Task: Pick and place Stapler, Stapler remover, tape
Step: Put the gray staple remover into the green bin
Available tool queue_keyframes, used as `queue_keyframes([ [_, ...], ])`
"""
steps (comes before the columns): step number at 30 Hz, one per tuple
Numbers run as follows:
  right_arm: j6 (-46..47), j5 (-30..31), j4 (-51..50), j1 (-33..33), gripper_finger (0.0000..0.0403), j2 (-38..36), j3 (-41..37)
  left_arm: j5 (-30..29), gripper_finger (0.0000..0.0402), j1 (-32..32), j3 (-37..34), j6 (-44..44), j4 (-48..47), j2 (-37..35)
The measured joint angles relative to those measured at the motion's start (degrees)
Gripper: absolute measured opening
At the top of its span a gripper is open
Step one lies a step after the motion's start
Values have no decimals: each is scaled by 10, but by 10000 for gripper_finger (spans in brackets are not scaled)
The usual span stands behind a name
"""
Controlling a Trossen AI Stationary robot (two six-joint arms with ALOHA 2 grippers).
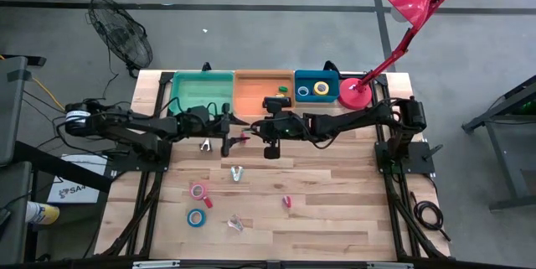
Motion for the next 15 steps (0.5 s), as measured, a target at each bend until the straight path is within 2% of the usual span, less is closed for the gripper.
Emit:
queue_keyframes([
  [8,1,0,-2,0,84,0,0,-18,178,-11,0,1,3,0],
  [15,11,-1,-12,0,84,0,0,-19,169,-11,0,0,10,0],
])
